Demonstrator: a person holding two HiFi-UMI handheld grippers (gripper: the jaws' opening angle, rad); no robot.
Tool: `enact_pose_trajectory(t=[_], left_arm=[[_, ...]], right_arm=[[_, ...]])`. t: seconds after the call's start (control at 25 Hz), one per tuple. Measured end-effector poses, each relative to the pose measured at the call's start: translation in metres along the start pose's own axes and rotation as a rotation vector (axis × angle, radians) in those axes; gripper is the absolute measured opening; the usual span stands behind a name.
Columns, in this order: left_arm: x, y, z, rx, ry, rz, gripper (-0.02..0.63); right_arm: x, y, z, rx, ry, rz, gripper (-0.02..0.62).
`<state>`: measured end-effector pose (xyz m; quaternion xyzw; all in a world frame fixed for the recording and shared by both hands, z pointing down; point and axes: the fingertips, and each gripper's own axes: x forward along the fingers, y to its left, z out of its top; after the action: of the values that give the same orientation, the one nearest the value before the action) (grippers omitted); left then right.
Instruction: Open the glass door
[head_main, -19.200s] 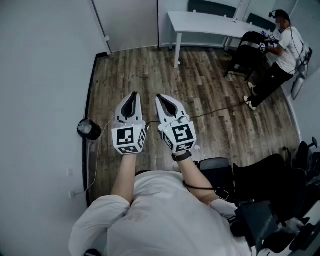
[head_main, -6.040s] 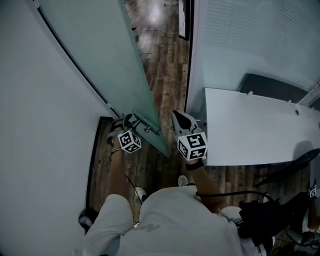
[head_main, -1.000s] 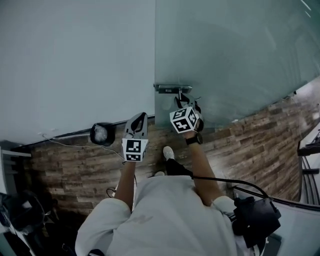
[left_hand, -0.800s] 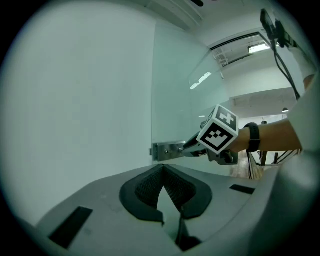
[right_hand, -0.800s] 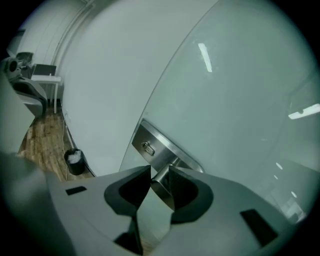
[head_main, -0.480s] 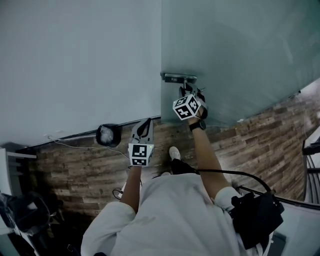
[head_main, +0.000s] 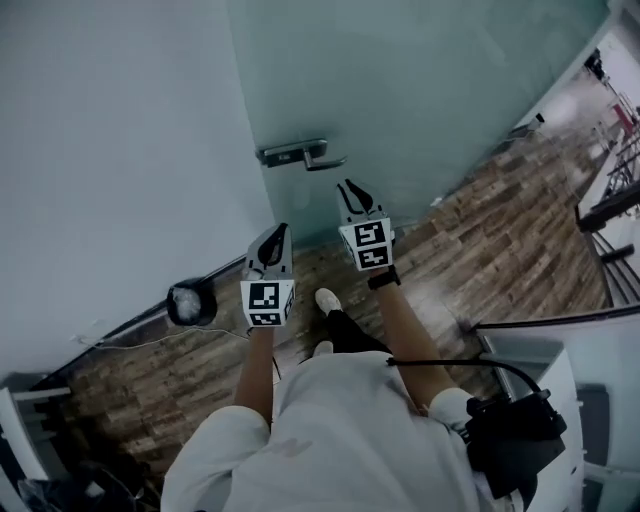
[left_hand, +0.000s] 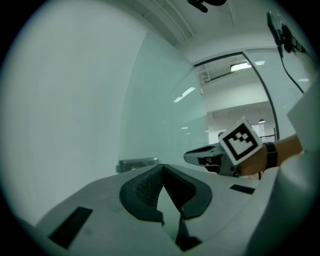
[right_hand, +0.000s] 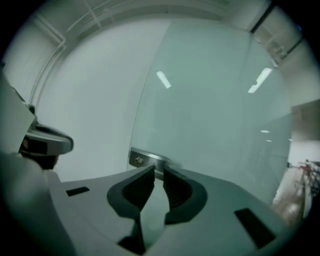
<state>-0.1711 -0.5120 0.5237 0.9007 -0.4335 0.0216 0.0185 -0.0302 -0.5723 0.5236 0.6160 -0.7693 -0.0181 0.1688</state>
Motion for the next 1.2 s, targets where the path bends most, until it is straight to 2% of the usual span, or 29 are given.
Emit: enact_pose_trajectory(t=[0.08, 0.28, 0.4, 0.52, 0.68, 0.88, 1.04, 1.2], left_arm=[[0.021, -0.042, 0.01, 0.001, -0.034, -0.12, 0.003], [0.052, -0.197, 0.029, -0.03, -0.063, -0.415, 0.003], [0.054, -0.301, 0.047, -0.021, -0.091, -0.621, 0.003], [0.037, -0.397, 0.064, -0.008, -0.12, -0.808, 0.005], [-0.008, -0.505, 0.082, 0.024, -0.152, -1.005, 0.005], [-0.062, -0.604, 0.088, 0.051, -0.159, -1.128, 0.005], [-0.101, -0.65, 0.086, 0.032, -0.142, -1.153, 0.005], [-0.142, -0.678, 0.078, 0.08, -0.154, -1.156, 0.005]], right_arm=[[-0.061, -0.032, -0.014, 0.092, -0.009, -0.113, 0.008], [-0.224, -0.124, -0.061, 0.249, 0.028, -0.436, 0.003], [-0.323, -0.164, -0.07, 0.261, 0.045, -0.635, 0.003], [-0.414, -0.183, -0.078, 0.259, 0.065, -0.803, 0.003], [-0.517, -0.191, -0.087, 0.266, 0.069, -0.952, 0.003], [-0.613, -0.197, -0.098, 0.265, 0.066, -1.047, 0.003], [-0.666, -0.185, -0.107, 0.285, 0.054, -1.07, 0.003], [-0.704, -0.174, -0.114, 0.321, 0.006, -1.071, 0.003]])
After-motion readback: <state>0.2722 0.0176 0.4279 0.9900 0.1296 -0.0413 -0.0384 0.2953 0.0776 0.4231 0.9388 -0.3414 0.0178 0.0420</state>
